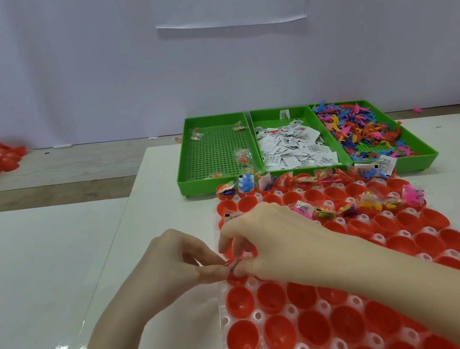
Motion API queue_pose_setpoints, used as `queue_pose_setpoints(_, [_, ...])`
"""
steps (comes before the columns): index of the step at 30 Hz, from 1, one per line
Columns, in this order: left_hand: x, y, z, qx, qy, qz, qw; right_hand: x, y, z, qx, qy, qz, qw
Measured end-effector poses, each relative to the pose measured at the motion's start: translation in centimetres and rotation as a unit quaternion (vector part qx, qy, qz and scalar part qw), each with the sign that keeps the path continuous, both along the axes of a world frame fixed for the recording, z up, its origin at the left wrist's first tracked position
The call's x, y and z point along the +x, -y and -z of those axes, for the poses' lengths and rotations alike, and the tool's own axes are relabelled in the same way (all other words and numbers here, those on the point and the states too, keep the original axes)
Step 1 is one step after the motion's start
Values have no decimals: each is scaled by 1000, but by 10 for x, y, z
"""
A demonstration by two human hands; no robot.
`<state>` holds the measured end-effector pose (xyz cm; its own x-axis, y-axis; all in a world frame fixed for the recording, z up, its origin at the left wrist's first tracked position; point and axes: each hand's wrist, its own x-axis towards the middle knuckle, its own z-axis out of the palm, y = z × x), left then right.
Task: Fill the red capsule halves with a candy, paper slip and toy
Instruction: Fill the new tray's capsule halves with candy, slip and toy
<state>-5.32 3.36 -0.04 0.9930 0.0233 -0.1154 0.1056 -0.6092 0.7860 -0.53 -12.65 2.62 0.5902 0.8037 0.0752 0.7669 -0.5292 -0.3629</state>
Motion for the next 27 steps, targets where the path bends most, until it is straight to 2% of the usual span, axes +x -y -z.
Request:
queue_pose_setpoints(4, [-2,-1,-1,-14,-17,-10,1000,8,18,-24,20,-17,10,1000])
queue_pose_setpoints(6, [-2,-5,-4,-41,-15,-31,999,24,41,-39,76,-56,59,994])
queue_pose_setpoints(8, [-1,-10,-9,-94,15,-66,993,54,73,-49,172,-49,150,972])
queue_pose_setpoints(10, [9,-15,-16,-137,78,-110,981,92,111,-50,239,4,264,935])
queue_pose_setpoints(12, [30,-18,-23,-140,143,-144,969,130,150,-42,208,34,378,902])
queue_pose_setpoints(14, [61,-21,-24,-100,179,-165,965,156,180,-27,113,17,437,892])
queue_pose_setpoints(17, [109,-23,-21,19,159,-145,976,177,202,-2,31,-69,424,903])
queue_pose_setpoints(20, [138,-19,-12,177,67,-53,980,188,202,16,-23,-93,405,909])
queue_pose_setpoints(22, [146,-15,-7,293,1,18,956,195,198,25,-53,-75,406,909])
queue_pose_setpoints(24, [149,-12,-4,321,-20,34,946,202,197,30,-44,-52,419,905])
queue_pose_setpoints(27, [152,-14,-2,282,16,17,959,207,197,32,-13,-43,439,897])
